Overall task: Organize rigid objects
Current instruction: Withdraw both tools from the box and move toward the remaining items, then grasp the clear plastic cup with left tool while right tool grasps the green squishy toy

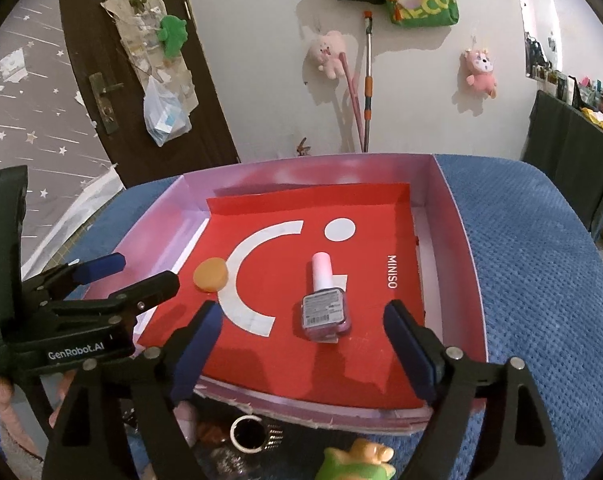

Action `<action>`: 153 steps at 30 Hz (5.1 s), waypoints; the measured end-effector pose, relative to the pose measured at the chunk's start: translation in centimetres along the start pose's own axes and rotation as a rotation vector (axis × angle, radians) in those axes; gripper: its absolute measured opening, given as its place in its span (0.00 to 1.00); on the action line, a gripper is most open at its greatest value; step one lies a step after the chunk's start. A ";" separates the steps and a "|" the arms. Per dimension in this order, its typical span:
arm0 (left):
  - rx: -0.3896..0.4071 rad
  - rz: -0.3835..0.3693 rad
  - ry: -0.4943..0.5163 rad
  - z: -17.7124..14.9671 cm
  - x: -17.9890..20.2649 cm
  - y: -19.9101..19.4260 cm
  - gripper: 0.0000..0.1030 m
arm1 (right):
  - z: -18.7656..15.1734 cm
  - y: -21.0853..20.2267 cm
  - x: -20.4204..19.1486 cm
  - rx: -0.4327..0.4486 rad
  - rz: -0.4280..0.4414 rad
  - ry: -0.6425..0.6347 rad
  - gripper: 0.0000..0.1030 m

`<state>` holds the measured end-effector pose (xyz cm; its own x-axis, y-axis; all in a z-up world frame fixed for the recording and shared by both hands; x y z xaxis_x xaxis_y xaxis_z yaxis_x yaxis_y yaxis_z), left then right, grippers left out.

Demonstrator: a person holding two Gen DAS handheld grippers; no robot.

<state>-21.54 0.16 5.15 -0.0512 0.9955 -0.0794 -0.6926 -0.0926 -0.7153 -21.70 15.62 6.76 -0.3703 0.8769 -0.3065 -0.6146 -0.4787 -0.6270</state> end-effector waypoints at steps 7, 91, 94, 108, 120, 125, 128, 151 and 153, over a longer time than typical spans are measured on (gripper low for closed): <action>0.045 0.010 0.018 -0.4 0.3 -1.7 1.00 | -0.3 -1.8 -0.6 0.050 0.017 -0.009 0.96; 0.009 -0.016 -0.059 -10.2 -0.3 -6.2 0.94 | -10.3 -7.1 -3.4 0.100 -0.030 -0.081 0.85; 0.000 -0.013 -0.065 -10.4 -0.5 -6.1 0.84 | -10.6 -7.0 -3.4 0.090 -0.019 -0.074 0.84; -0.039 -0.039 -0.088 -11.8 -1.2 -5.9 0.50 | -11.8 -6.8 -3.4 0.060 -0.002 -0.053 0.76; -0.038 -0.080 -0.056 -12.2 -0.6 -7.8 0.44 | -11.4 -6.3 -0.6 0.057 -0.070 -0.008 0.71; -0.059 -0.084 -0.037 -13.1 0.4 -7.4 0.44 | -11.5 -6.1 0.4 0.057 -0.084 0.007 0.71; -0.071 -0.154 -0.076 -13.3 0.5 -7.2 0.44 | -11.3 -5.6 0.9 0.053 -0.082 0.018 0.71; -0.070 -0.170 -0.057 -14.6 1.1 -6.9 0.38 | -10.1 -2.9 2.6 -0.002 -0.080 0.054 0.50; -0.059 -0.169 -0.054 -14.5 1.2 -7.1 0.38 | -10.1 -3.4 2.5 0.010 -0.066 0.064 0.49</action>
<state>-6.27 1.71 0.08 0.0228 0.9964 0.0819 -0.6512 0.0769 -0.7550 -13.50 19.91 0.85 -0.2835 0.9074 -0.3102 -0.6430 -0.4199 -0.6406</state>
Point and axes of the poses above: each gripper's, at about its wrist camera, not at the fingertips, and y roughly the way its jaws point, x to its right, z to its top, the point moved 4 cm from there along y, roughly the way its jaws point, and after that the axes turned 9 degrees about z, right-handed, at the moved point
